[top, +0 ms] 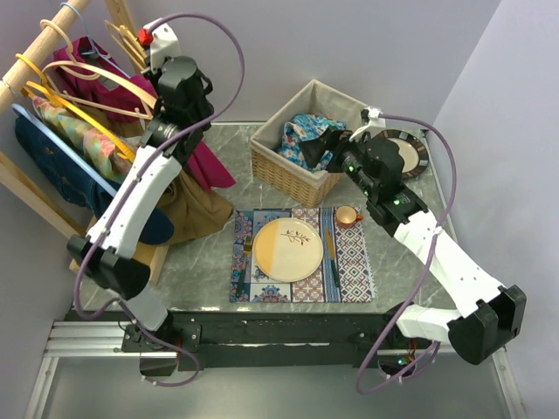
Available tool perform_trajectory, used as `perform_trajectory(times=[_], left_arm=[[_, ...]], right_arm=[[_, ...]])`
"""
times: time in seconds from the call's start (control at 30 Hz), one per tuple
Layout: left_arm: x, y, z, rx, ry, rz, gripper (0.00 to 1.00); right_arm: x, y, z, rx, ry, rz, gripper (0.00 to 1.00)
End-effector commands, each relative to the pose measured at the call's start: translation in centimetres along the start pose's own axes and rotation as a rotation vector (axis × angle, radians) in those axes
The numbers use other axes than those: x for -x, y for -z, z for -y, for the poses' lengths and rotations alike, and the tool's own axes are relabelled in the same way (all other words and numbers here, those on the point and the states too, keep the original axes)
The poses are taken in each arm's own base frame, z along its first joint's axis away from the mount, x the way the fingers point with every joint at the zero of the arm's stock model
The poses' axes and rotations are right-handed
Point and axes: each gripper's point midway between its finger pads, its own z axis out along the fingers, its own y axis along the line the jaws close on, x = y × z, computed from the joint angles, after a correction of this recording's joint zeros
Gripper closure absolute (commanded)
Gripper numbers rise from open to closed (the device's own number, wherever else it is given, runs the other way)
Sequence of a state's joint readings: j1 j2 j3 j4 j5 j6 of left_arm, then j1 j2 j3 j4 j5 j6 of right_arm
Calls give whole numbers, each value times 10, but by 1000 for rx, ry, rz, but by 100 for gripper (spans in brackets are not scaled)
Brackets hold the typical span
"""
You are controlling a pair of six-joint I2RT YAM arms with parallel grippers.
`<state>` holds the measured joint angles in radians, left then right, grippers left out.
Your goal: Remove the skirt from the hanger
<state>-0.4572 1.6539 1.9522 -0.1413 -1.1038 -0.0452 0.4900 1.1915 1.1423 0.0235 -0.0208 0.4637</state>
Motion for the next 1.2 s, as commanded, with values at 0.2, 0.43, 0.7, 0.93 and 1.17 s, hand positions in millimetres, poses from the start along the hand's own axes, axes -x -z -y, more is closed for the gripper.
perform_trajectory(times=[0.2, 0.43, 0.7, 0.93, 1.17], left_arm=[[9, -39, 10, 6, -17, 25, 99], [6, -66, 5, 20, -21, 27, 99], [2, -88, -6, 32, 11, 16, 99], [-6, -101, -11, 36, 13, 1, 99], [-20, -108, -14, 22, 5, -30, 99]], right_arm=[[8, 25, -32, 89, 5, 38, 0], [19, 38, -41, 115, 5, 70, 0], [23, 47, -43, 128, 7, 98, 0], [22, 46, -43, 127, 14, 94, 0], [20, 46, -43, 128, 8, 89, 0]])
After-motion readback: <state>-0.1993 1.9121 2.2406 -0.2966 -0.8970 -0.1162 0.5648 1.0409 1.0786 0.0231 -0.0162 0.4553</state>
